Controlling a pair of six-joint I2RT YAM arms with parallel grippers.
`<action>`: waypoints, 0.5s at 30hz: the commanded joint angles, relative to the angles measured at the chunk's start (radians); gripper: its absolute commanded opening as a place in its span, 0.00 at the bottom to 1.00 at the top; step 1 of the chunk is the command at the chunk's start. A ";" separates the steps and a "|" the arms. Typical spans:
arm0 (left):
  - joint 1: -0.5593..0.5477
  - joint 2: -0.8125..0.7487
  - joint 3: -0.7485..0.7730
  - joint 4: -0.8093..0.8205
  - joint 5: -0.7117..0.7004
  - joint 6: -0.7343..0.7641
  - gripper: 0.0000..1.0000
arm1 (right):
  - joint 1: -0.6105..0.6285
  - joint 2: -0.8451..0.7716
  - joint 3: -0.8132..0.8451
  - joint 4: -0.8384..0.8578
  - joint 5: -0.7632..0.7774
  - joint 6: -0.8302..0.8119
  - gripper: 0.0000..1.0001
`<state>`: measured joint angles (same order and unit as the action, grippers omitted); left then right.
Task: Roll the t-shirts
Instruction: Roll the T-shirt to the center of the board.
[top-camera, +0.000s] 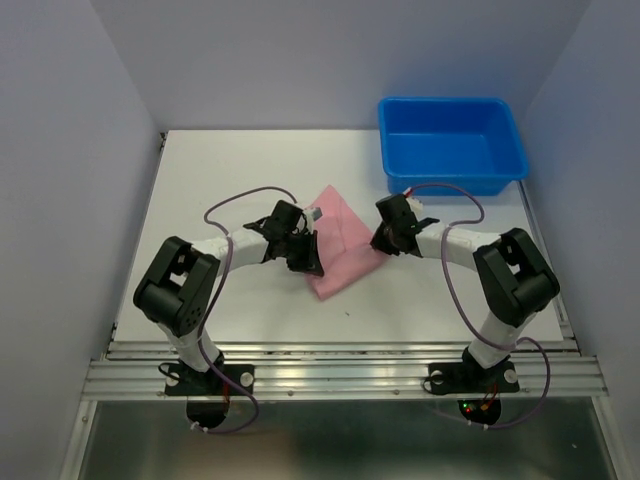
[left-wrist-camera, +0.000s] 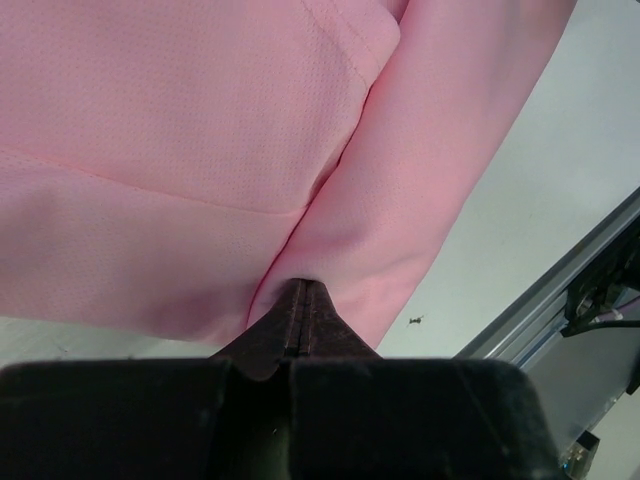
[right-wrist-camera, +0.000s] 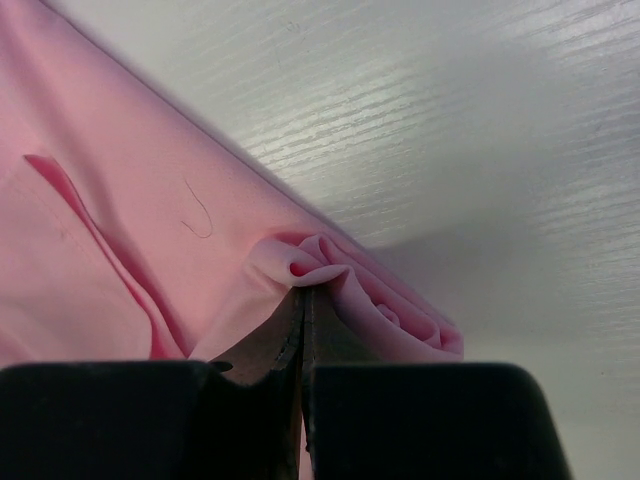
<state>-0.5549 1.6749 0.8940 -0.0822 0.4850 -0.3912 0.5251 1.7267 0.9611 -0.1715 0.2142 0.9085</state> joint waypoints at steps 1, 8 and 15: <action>-0.002 -0.012 0.060 -0.062 -0.039 0.054 0.00 | 0.009 0.040 0.016 -0.105 0.025 -0.063 0.01; -0.011 -0.105 0.129 -0.174 -0.193 0.124 0.00 | 0.009 -0.088 0.037 -0.095 -0.012 -0.123 0.05; -0.147 -0.138 0.266 -0.329 -0.474 0.244 0.43 | -0.002 -0.274 -0.007 -0.112 -0.001 -0.111 0.32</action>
<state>-0.6128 1.5936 1.0828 -0.3256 0.1936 -0.2413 0.5251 1.5406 0.9783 -0.2707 0.2024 0.8062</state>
